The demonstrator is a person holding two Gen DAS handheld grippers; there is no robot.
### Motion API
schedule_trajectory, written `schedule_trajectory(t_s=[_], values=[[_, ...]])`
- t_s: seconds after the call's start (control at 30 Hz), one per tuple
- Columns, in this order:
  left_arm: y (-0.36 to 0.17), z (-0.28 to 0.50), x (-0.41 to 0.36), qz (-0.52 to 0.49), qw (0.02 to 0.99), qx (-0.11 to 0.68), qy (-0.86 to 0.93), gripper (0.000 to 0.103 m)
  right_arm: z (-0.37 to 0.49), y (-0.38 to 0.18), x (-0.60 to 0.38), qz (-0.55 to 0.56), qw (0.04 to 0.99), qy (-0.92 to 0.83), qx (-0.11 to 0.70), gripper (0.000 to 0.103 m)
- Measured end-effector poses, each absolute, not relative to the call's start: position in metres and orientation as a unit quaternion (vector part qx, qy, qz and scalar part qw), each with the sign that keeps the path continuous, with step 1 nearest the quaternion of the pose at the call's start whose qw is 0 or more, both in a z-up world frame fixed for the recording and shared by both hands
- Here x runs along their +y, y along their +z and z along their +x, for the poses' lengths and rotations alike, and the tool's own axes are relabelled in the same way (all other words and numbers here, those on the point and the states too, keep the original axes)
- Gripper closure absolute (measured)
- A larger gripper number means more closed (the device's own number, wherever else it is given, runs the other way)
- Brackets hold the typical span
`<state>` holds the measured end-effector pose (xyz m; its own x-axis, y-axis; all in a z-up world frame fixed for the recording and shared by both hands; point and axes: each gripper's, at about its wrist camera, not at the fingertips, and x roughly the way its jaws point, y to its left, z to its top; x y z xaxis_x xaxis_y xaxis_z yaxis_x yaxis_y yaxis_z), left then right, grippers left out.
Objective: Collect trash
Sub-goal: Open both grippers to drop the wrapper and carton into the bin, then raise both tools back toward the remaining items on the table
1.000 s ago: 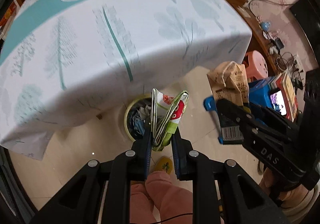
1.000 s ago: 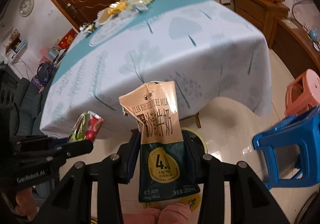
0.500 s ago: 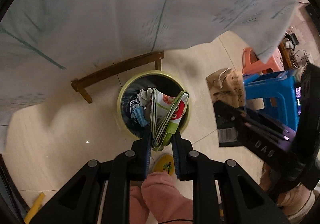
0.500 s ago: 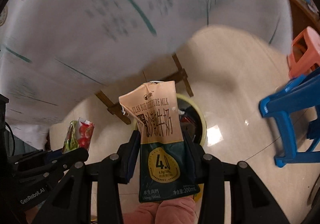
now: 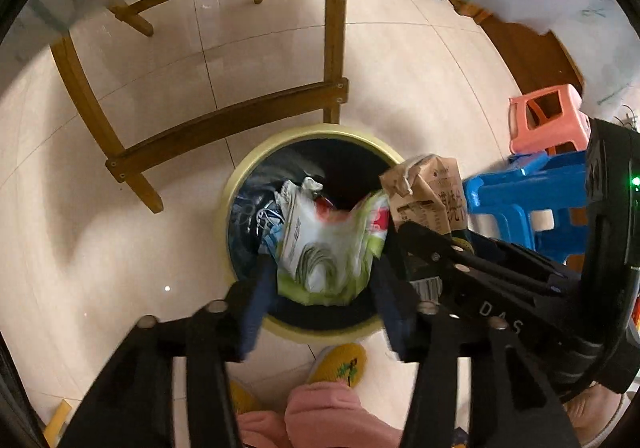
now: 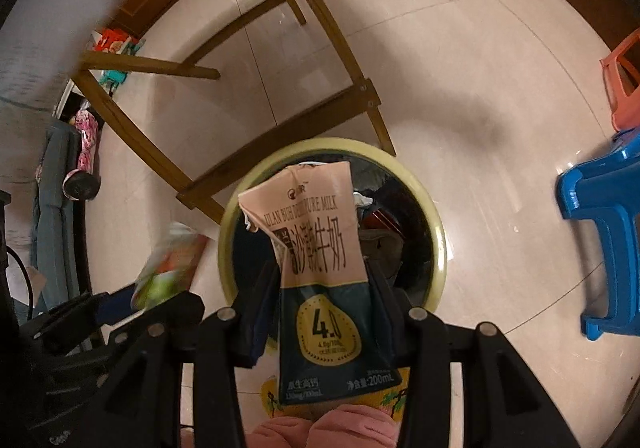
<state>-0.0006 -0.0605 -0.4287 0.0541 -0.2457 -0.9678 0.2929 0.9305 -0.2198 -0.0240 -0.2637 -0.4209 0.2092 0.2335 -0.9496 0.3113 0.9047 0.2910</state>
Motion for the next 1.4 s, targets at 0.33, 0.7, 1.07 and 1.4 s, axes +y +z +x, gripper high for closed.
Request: schedule_trajectory(t_s=[0.33,0.7,1.07,1.4], values=[[-0.43,0.008,-0.041,0.004,0.736,0.653,-0.178,0.016,-0.02,-0.424,-0.274,0.225,0.755,-0.025,0.616,0.035],[-0.354,-0.03,-0.018,-0.003,0.745,0.651,-0.145,0.014,-0.031,-0.358,-0.255,0.209,0.771,-0.039,0.601,0.035],[-0.205,-0.044,0.017,-0.013,0.757,0.636,-0.149,0.014,-0.056,-0.219,-0.225,0.183,0.794,-0.063,0.576,0.035],[-0.049,-0.02,0.053,-0.018,0.803,0.566,-0.182,0.014,-0.061,-0.063,-0.18,0.13,0.841,-0.066,0.521,0.035]])
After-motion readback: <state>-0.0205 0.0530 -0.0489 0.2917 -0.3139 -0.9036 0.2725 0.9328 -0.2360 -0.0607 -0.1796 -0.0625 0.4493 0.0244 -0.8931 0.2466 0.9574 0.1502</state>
